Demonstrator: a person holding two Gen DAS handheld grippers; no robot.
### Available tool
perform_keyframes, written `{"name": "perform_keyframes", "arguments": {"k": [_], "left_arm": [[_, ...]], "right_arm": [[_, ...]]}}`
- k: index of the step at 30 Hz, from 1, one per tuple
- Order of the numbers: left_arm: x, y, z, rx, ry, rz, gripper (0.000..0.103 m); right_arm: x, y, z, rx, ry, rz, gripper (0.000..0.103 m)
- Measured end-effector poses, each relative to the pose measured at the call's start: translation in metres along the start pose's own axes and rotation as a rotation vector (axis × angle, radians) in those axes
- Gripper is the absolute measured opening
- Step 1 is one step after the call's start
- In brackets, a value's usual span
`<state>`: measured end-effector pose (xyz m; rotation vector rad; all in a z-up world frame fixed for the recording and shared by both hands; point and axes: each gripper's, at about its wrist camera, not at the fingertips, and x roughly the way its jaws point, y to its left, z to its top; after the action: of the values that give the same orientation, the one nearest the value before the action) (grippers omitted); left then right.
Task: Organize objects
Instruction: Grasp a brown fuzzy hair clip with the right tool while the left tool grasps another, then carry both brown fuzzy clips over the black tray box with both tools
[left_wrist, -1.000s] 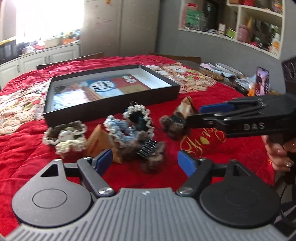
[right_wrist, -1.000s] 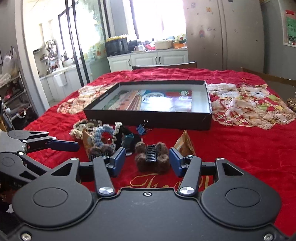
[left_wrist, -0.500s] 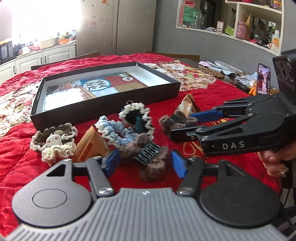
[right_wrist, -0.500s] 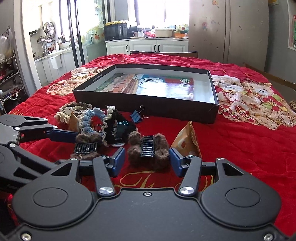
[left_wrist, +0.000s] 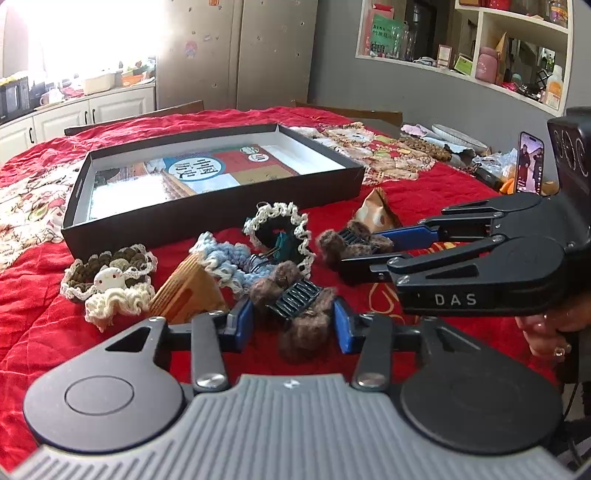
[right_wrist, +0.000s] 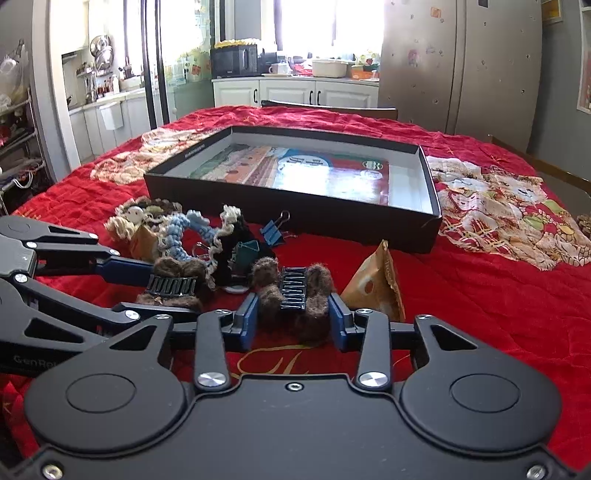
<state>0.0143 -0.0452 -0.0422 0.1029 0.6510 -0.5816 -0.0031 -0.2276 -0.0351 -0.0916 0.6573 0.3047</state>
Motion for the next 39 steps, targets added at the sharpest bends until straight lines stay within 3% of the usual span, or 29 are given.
{"name": "perform_keyframes", "arguments": {"k": [10, 18, 26, 39], "left_arm": [[-0.026, 0.001, 0.022, 0.026, -0.097, 0.009, 0.047], [-0.025, 0.024, 0.063, 0.009, -0.191, 0.121, 0.047], [0.010, 0.066, 0.102, -0.044, -0.195, 0.219, 0.047], [0.077, 0.110, 0.130, -0.125, -0.134, 0.268, 0.048]], "right_arm": [[-0.026, 0.005, 0.026, -0.033, -0.097, 0.012, 0.037], [-0.016, -0.010, 0.069, 0.005, -0.174, -0.019, 0.037], [0.024, -0.033, 0.113, 0.053, -0.184, -0.070, 0.037], [0.114, -0.041, 0.147, 0.081, -0.134, -0.112, 0.037]]}}
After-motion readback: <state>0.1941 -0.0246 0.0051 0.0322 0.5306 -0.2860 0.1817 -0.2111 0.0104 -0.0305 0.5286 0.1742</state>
